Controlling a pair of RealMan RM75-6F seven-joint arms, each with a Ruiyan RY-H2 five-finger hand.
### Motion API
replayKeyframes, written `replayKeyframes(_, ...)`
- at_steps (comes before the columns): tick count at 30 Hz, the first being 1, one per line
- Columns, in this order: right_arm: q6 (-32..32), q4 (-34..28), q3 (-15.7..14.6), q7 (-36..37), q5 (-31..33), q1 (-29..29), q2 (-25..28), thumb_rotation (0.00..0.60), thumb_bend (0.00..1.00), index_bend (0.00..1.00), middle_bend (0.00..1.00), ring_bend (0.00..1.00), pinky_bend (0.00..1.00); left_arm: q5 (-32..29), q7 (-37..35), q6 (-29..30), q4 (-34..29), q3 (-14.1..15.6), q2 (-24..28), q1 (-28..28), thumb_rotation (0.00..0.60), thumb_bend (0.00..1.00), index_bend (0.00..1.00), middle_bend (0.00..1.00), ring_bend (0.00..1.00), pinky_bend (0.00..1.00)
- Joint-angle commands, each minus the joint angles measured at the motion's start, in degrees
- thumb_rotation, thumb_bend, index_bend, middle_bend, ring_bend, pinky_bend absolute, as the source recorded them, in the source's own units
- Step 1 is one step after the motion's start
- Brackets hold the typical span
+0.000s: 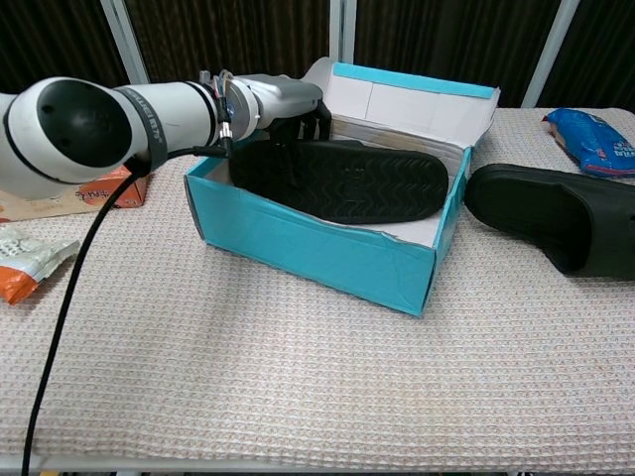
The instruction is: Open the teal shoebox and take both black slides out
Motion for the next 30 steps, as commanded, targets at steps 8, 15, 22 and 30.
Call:
replayKeyframes(8,1.01,0.15,0.07,1.41,-0.67,-0.89,0.19,0.600,0.00,0.00,0.00,0.00,0.00,13.13,-15.50,6.99,-3.03,-1.70,1.84,5.53,0.600,0.34,0.66,0.67,0.59,0.62)
replayKeyframes(15,1.99,-0.09,-0.07,2.83,-2.37,-1.23,0.35,0.600,0.00,0.00,0.00,0.00,0.00,20.27,-21.92,15.53,-15.37,-3.03,10.21,11.32,0.600,0.34,0.66,0.66,0.59,0.62)
replayKeyframes(22,3.67,-0.78,-0.62,3.76,-4.21,-2.17,1.47,0.600,0.00,0.00,0.00,0.00,0.00,24.87,-25.94,27.80,-26.97,-2.71,21.49,21.58,0.600,0.34,0.66,0.66,0.59,0.60)
replayKeyframes(30,4.00,-0.28,-1.56,3.77,-5.42,-2.46,0.58,0.600,0.00,0.00,0.00,0.00,0.00,17.13,-26.12,28.76,-32.42,2.54,31.79,33.92,0.600,0.33,0.64,0.62,0.57,0.55)
